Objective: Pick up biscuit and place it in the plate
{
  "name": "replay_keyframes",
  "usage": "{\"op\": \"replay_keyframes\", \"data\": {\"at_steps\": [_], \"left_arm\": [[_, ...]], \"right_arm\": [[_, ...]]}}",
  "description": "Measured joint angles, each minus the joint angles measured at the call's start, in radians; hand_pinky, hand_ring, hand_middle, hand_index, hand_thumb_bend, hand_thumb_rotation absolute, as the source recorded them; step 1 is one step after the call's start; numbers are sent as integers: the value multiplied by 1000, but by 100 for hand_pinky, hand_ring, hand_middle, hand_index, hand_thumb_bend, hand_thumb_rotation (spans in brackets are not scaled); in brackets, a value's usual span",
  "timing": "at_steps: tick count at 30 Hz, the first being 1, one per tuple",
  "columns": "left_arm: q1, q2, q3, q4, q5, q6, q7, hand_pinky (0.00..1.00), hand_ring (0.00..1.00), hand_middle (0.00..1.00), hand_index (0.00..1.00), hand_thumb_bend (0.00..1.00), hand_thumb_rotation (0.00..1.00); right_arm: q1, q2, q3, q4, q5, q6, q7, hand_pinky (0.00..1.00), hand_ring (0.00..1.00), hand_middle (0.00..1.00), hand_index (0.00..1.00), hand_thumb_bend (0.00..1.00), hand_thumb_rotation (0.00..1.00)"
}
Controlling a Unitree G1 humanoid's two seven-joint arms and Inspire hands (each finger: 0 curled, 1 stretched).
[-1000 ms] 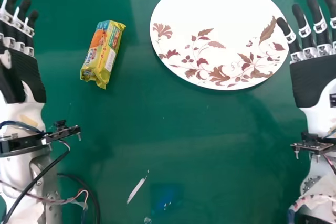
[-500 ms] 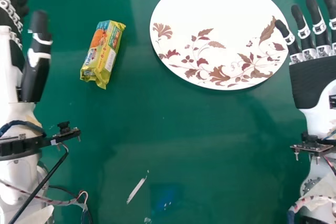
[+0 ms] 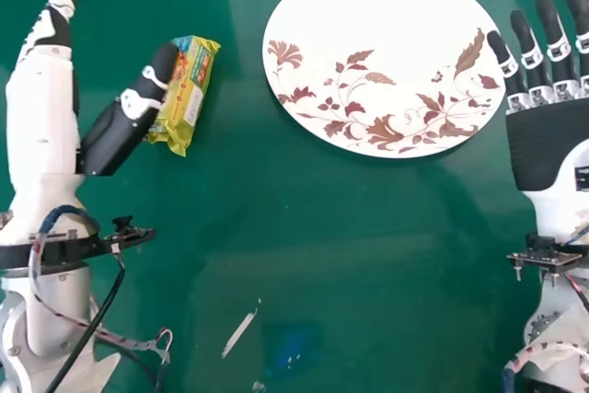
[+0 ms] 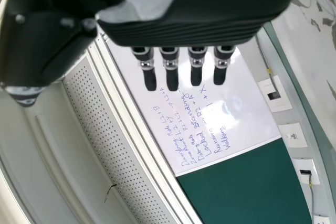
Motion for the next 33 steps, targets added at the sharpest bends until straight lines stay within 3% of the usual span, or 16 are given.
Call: {"op": "replay_keyframes", "data": {"at_steps": [6,14,25,33], "left_arm": [[-2,-15,-60,-36,153,51,-44,100,100,100,100,100,97],[-14,-36,-104,-73,289,87,-123,100,100,100,100,100,96],[-36,-66,-112,-103,421,102,-207,100,100,100,100,100,97],[-69,-64,-107,-137,499,109,-388,100,100,100,100,100,96]], "right_arm": [[0,0,6,0,0,0,-3,95,100,100,100,100,60],[0,1,10,-1,1,0,-2,94,100,100,100,100,56],[2,9,16,-3,-6,-4,-10,97,100,100,100,100,51],[2,8,15,-7,-6,-4,-18,99,100,100,100,100,51]]}}
